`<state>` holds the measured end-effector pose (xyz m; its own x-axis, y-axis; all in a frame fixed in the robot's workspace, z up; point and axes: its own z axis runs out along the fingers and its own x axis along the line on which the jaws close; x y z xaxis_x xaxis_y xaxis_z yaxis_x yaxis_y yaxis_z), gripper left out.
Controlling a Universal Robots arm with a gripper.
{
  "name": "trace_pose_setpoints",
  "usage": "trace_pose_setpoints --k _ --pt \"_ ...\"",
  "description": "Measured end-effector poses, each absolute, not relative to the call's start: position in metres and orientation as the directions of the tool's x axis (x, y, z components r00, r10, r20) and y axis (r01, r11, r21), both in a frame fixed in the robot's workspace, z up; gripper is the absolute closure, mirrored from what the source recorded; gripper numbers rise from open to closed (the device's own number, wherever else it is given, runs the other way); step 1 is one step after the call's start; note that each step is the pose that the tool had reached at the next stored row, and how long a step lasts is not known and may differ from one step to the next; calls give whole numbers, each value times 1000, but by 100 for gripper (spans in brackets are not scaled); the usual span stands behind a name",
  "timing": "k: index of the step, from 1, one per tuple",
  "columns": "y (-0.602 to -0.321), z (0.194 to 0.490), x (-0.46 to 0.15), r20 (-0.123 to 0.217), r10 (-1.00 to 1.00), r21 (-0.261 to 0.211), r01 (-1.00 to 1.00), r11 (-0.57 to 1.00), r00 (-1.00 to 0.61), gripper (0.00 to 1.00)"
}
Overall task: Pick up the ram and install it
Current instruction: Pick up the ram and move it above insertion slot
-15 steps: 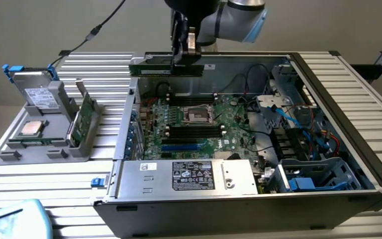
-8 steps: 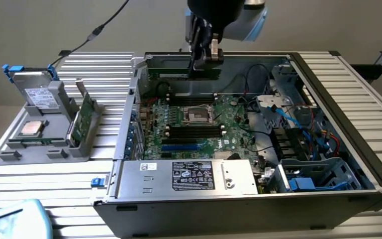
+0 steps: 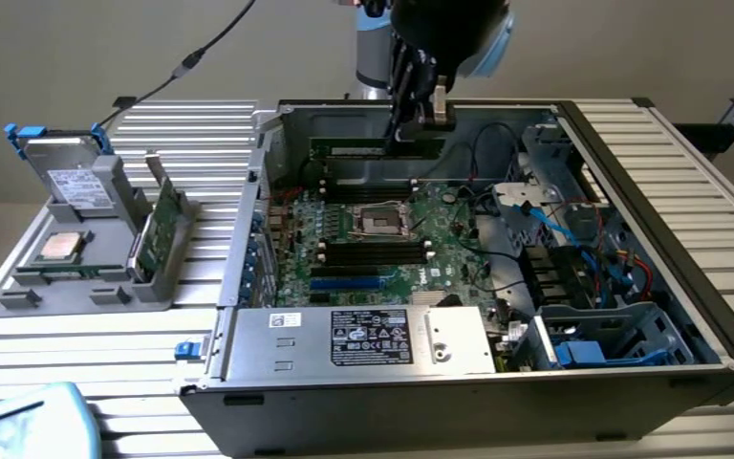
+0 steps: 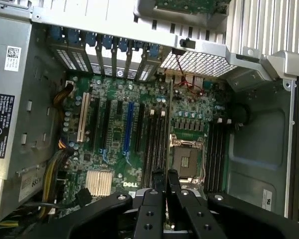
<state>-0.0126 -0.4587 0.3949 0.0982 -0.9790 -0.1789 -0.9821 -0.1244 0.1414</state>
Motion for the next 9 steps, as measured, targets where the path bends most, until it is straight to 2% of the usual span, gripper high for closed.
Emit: trace_pose_setpoints --k 9 --pt "-457 386 -10 -163 -984 143 -985 -95 72 86"
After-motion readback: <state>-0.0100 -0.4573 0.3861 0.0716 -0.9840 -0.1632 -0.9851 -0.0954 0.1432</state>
